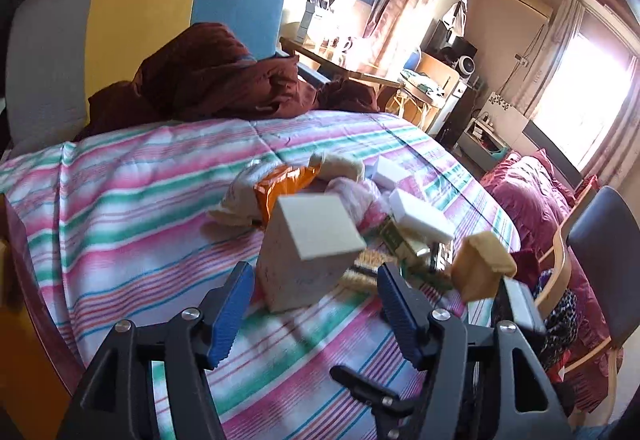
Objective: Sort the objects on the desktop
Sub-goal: 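Grasp a second white box with the left tool while the right tool grasps a yellow sponge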
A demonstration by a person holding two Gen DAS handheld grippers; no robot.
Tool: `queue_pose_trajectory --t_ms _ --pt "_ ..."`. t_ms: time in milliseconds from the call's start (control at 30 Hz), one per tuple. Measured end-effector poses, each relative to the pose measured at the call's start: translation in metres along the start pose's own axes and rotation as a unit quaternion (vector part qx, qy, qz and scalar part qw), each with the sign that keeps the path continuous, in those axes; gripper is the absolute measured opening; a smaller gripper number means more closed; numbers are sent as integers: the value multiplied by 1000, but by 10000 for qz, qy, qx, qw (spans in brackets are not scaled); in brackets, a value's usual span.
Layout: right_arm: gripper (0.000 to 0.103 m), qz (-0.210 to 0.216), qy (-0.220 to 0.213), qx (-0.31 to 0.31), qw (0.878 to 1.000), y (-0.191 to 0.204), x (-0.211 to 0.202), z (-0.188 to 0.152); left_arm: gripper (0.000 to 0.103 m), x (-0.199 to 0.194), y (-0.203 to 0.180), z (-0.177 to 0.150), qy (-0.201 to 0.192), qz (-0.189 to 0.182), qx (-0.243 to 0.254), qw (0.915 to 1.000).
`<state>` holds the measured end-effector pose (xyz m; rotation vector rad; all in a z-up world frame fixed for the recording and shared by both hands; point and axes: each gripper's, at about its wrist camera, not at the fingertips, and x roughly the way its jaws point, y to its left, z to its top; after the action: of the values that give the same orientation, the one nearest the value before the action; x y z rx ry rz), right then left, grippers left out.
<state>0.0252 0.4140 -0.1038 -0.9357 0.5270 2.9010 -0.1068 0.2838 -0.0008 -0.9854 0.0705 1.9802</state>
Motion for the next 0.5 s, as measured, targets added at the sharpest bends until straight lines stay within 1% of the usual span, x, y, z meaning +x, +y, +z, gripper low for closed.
queue_pose_trajectory --t_ms 133,233,300,367,433,500 --pt "98 67 -25 45 10000 -2 0 1 65 13 -18 37 -228 165 295 9992" --pt "98 68 -42 50 10000 -2 -1 0 65 38 -26 50 15 105 504 9987" --pt "98 54 -47 37 10000 -1 -4 -1 64 50 -27 48 166 114 572 9982" --pt "99 45 0 12 10000 1 -7 -2 64 53 -27 39 279 40 627 9976" --pt "103 54 42 -43 10000 3 -13 -5 64 47 -29 26 267 -11 727 9970" --pt "103 -15 112 -164 9998 6 -21 -11 64 37 -33 15 200 -56 935 9954"
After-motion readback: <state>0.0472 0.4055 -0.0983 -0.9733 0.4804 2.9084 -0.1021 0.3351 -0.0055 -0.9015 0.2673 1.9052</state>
